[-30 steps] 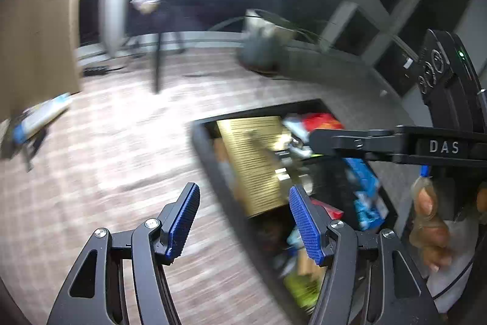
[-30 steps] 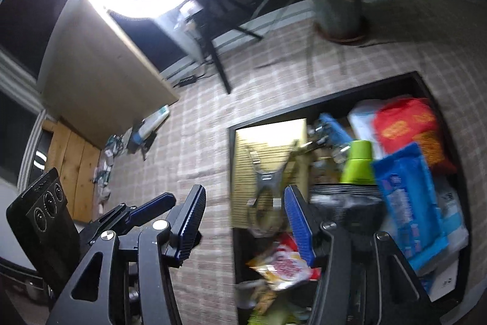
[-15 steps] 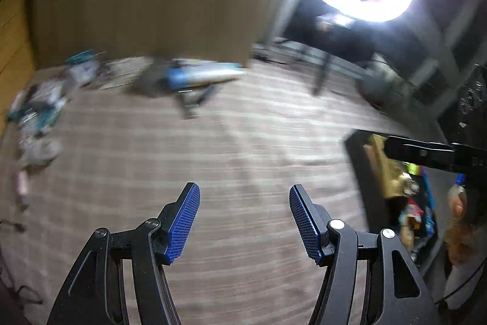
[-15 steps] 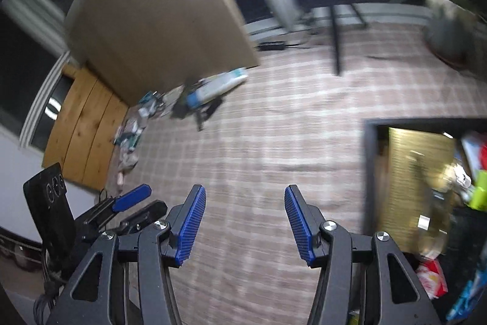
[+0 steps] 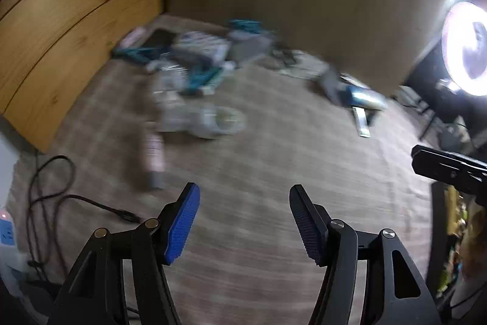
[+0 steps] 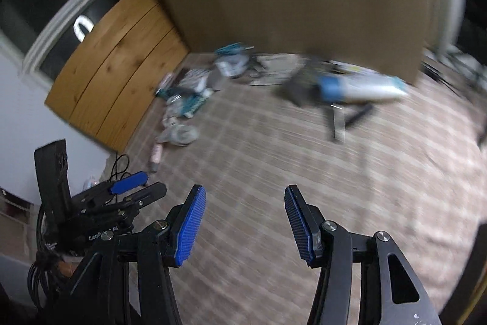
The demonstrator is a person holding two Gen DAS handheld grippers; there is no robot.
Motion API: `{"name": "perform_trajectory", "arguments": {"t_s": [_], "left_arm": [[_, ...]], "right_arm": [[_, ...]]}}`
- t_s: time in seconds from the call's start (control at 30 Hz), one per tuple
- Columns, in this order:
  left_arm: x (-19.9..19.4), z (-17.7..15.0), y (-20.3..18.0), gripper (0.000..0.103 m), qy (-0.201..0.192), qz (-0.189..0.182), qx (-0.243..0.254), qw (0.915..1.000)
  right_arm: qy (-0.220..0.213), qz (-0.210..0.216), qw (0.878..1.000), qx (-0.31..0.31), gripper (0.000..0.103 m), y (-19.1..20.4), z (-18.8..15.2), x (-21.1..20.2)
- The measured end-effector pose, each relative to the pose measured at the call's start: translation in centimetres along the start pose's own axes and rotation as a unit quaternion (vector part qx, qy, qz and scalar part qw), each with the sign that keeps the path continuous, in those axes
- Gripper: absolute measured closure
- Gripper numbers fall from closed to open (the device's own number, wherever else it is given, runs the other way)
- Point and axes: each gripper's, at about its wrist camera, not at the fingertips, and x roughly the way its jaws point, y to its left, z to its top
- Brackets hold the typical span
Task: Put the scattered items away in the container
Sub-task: 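Move both open grippers back over the cloth, then grasp the pink bottle with the left gripper while the right grasps the clear plastic bag, then carry the pink bottle and plastic bag into the black container and open both grippers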
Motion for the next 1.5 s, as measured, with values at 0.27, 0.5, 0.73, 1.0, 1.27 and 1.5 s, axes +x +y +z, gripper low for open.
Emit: {"name": "perform_trajectory", "arguments": {"t_s": [0.27,0.5,0.73,1.0,1.27,1.5], "left_arm": [[3.5,1.4,5.4,0.038,0.020,0.028,-0.029,0.9990],[5.3,2.4,6.9,0.039,0.020,0.032,-0.045,0.9983],[6.5,2.8,7.5,0.052,0.018,0.030,-0.054,0.9979],[6.6,3.1,8.1,0.080,0.011,0.053,-0.056,0.9970],[6.2,2.3,8.1,0.081,0.008,0.057,-0.058,0.9966],[5.8,0.8,6.6,0.081,0.015,0.035,-0.064,0.9972]], "right_arm": [[0.038,-0.015,0.993,-0.109,0.046,7.9,4.0,8.4],[0.076,-0.025,0.983,-0.162,0.046,11.5,6.5,14.4],[0.103,-0.023,0.983,-0.153,0.046,11.5,8.1,18.1],[0.136,-0.018,0.977,-0.161,0.046,12.1,8.2,21.0],[0.122,-0.023,0.981,-0.150,0.055,11.5,7.4,21.2],[0.118,0.000,0.987,-0.113,0.062,9.5,5.2,19.5]]}}
